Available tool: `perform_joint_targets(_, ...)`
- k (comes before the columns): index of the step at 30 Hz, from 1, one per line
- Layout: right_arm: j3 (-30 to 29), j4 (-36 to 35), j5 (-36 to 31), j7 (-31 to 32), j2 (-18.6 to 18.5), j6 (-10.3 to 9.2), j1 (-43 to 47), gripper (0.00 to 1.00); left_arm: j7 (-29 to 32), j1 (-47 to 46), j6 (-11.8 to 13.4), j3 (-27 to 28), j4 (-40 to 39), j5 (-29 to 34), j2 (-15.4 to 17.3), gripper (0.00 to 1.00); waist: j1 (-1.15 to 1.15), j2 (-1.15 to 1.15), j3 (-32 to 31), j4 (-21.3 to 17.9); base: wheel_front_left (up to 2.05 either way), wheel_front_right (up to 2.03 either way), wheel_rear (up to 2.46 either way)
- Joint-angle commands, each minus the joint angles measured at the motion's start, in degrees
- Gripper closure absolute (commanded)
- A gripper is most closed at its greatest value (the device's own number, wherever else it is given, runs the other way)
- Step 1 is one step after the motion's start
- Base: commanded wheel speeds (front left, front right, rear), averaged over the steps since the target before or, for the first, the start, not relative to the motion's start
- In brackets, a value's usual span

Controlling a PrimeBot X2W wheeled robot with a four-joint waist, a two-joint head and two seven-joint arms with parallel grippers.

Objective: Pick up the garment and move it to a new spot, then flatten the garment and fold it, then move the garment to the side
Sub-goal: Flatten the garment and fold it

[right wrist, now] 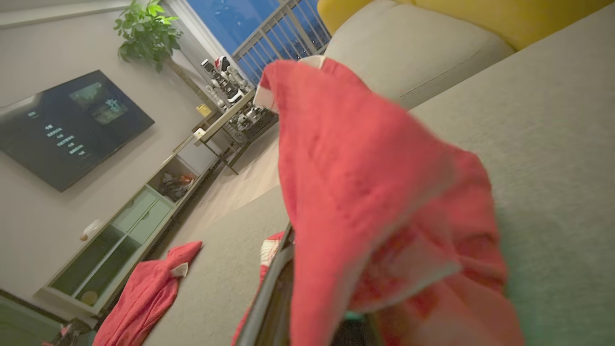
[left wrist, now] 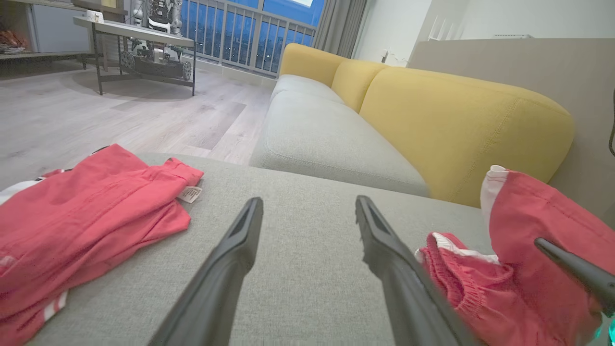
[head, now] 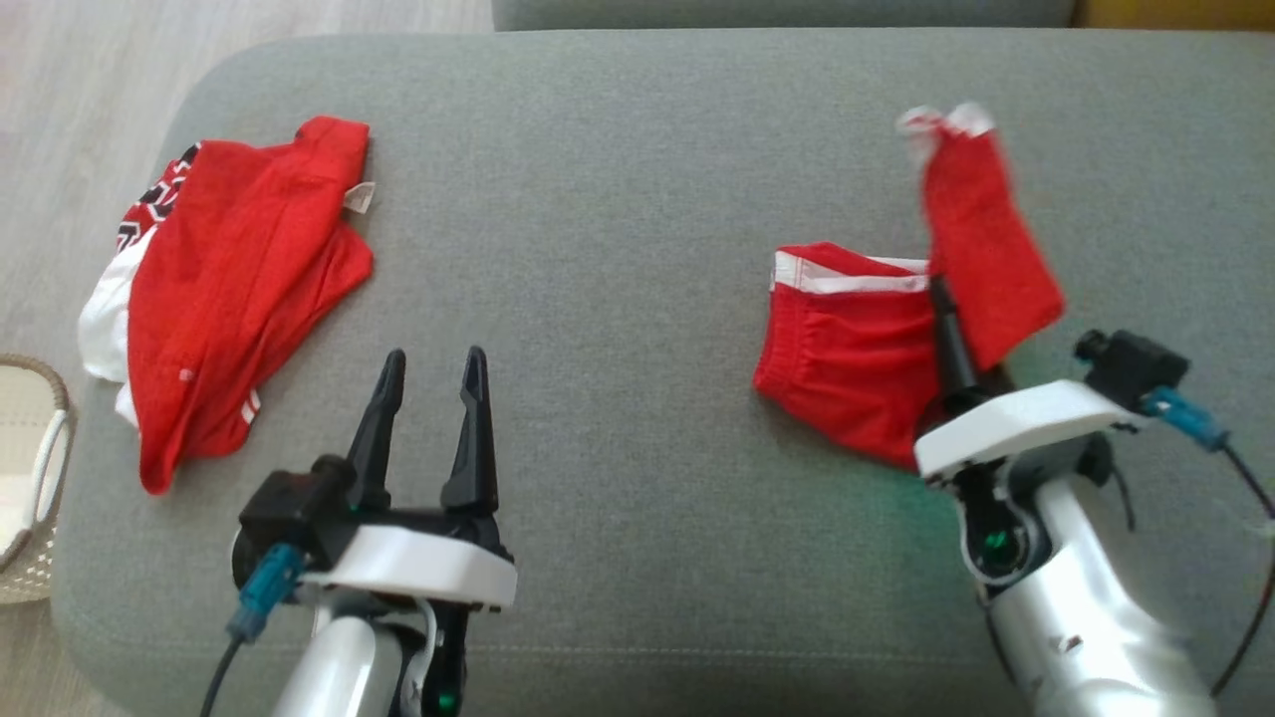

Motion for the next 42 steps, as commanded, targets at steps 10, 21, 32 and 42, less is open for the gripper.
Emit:
perform_joint_targets(10, 6.2, -1.0, 0.8, -0.6, 0.4, -0.01, 1.3, 1.00, -0.3, 0.0, 0.4, 1.3, -1.1, -0.5, 0.1, 0.00, 0.00, 0.00, -0.7, 1.6, 0.00, 0.00, 0.00)
perform_joint_targets(21, 11.6, 2.3, 2.4, -0.2, 0.4, -0.01, 1.2, 0.00, -0.3, 0.0, 0.6, 1.6, -0.8, -1.3, 0.1, 0.00, 0.00, 0.00, -0.7, 2.4, 0.00, 0.00, 0.00)
perform_joint_targets(32, 21.8, 0.7, 6.9, 0.3, 0.4, -0.01, 3.4, 0.00, -0.3, 1.6, 0.7, 1.4, -0.8, -1.4, 0.1, 0.00, 0.00, 0.00, -2.7, 2.4, 0.00, 0.00, 0.00)
perform_joint_targets(42, 24.3, 4.2, 9.7, 2.1, 0.4, -0.01, 2.7, 0.00, -0.3, 1.8, 1.0, 1.3, -1.1, -1.6, 0.1, 0.00, 0.00, 0.00, -2.8, 2.3, 0.00, 0.00, 0.00)
